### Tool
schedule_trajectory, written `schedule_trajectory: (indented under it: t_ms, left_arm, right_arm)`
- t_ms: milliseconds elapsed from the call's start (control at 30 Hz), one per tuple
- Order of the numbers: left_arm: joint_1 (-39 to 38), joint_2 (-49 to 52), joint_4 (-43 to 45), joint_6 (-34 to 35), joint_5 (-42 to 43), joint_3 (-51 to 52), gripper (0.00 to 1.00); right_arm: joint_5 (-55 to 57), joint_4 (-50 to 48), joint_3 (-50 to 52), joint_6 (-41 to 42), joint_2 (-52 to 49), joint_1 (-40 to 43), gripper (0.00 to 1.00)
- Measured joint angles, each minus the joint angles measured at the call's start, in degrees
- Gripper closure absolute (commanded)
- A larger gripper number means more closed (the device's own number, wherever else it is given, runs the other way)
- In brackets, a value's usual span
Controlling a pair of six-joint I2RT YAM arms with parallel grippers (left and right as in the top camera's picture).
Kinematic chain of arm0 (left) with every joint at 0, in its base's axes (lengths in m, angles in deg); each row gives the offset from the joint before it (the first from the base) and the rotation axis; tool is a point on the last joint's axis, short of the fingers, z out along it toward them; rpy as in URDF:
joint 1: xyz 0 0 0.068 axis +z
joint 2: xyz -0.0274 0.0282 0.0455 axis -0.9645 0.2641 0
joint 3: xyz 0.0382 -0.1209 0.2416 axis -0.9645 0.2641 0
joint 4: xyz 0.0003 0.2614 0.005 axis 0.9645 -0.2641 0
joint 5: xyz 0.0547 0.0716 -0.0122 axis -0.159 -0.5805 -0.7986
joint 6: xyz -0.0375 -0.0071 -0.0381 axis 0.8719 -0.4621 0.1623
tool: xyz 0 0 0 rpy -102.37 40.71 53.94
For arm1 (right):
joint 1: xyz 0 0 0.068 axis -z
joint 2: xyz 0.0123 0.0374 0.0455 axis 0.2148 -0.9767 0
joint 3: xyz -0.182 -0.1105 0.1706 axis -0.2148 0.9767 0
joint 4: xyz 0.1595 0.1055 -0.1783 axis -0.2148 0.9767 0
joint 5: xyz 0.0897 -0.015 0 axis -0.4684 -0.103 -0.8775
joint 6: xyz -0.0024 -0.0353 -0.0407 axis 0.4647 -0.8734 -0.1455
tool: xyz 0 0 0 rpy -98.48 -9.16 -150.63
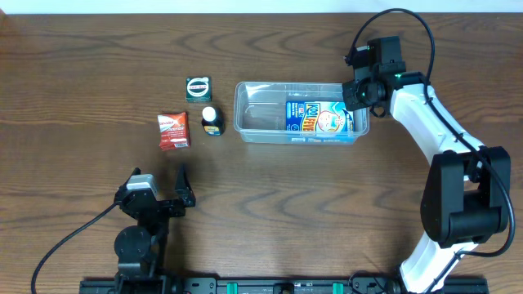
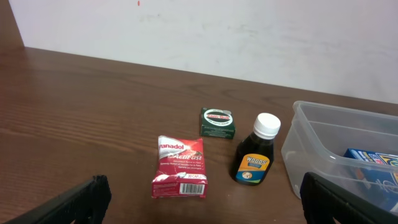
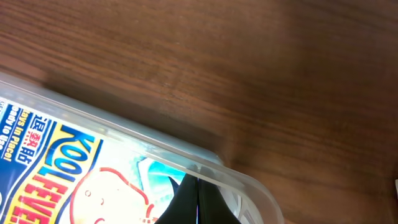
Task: Pack container
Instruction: 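Raise right gripper and move it to the white-green Panadol box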
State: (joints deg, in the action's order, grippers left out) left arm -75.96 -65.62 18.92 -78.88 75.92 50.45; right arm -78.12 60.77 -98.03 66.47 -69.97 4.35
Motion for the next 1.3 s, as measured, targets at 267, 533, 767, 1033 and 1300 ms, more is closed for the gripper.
schedule_trajectory:
  t_ms: [267, 533, 767, 1033, 1300]
  left_arm:
    - [0.0, 0.0, 0.0, 0.0, 0.0, 0.0, 0.02]
    - [0.0, 0.0, 0.0, 0.0, 0.0, 0.0, 0.02]
    - [0.0, 0.0, 0.0, 0.0, 0.0, 0.0, 0.02]
    - [0.0, 0.0, 0.0, 0.0, 0.0, 0.0, 0.02]
    - [0.0, 0.0, 0.0, 0.0, 0.0, 0.0, 0.02]
  right_arm:
    - [-3.93, 7.8, -3.65, -0.87, 0.92, 0.0, 0.96]
    - [-2.6, 16.57, -10.12, -4.11, 11.96, 1.44, 0.38]
    - [1.62, 18.58, -10.99, -6.19, 13.73, 10.49, 0.17]
    - [3.06, 18.05, -10.78, -8.41, 9.51, 20.85, 0.17]
    - [2.58, 17.46, -10.73, -17.49, 3.34, 22.14, 0.14]
